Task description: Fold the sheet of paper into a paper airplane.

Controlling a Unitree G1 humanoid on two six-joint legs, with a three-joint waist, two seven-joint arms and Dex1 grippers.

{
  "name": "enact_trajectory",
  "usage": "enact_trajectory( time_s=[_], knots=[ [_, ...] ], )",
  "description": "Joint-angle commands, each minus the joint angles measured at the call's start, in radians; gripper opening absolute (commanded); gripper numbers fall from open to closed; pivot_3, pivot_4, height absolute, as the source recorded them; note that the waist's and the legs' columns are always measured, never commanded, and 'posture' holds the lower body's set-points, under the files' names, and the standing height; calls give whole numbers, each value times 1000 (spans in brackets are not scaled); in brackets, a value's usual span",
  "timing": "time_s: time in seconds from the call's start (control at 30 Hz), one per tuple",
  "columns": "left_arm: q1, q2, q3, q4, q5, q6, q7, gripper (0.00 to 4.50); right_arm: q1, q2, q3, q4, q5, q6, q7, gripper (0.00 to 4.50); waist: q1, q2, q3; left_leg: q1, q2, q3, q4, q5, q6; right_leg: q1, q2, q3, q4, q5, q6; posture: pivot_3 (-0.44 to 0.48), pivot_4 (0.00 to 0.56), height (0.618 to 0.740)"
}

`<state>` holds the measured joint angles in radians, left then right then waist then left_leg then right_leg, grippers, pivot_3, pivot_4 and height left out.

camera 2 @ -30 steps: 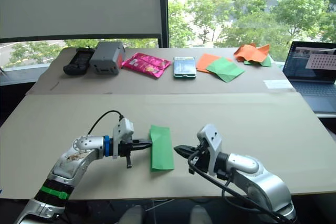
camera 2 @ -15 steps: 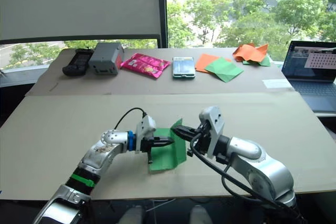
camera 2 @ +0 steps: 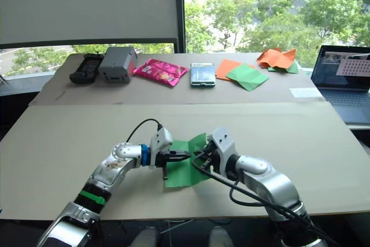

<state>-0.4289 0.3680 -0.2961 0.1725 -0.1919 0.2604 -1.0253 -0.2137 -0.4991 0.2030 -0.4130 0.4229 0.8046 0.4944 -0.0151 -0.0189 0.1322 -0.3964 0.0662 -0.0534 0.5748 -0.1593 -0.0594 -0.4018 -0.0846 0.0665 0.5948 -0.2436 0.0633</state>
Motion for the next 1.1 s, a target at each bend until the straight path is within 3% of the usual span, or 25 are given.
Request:
enact_trajectory(
  time_s=[0.03,0.43,0.6,0.87,1.07,1.1],
  knots=[
    [37,42,34,-75,-12,11,-4,0,17,-5,0,6,-31,-33,8,43,-2,0,0,0,0,0,0,0,0,0,0,0,0,0,0,0,150,718],
    [97,81,17,-10,63,-25,42,0,85,19,17,130,-120,-113,14,43,2,0,-2,2,0,0,0,-4,-7,2,1,1,0,0,0,0,150,718],
    [103,80,1,27,88,-54,42,0,93,17,31,172,-158,-128,12,43,1,-2,-5,11,0,0,0,-5,-7,10,1,1,-1,0,0,0,150,718],
    [82,77,84,-86,-14,17,39,0,54,58,-89,21,-55,-115,19,43,0,1,-4,9,1,0,0,-5,-8,7,1,1,-1,0,0,0,150,718],
    [97,135,121,-222,-54,83,19,0,-8,85,-179,25,-30,-49,-41,1893,0,1,-3,3,1,-1,0,-3,-5,3,2,2,0,0,0,0,150,718],
    [101,138,121,-232,-57,89,19,0,-12,87,-178,40,-34,-48,-43,1893,0,1,-3,4,1,-1,0,-2,-3,3,3,2,0,0,0,0,150,718]
  ],
)
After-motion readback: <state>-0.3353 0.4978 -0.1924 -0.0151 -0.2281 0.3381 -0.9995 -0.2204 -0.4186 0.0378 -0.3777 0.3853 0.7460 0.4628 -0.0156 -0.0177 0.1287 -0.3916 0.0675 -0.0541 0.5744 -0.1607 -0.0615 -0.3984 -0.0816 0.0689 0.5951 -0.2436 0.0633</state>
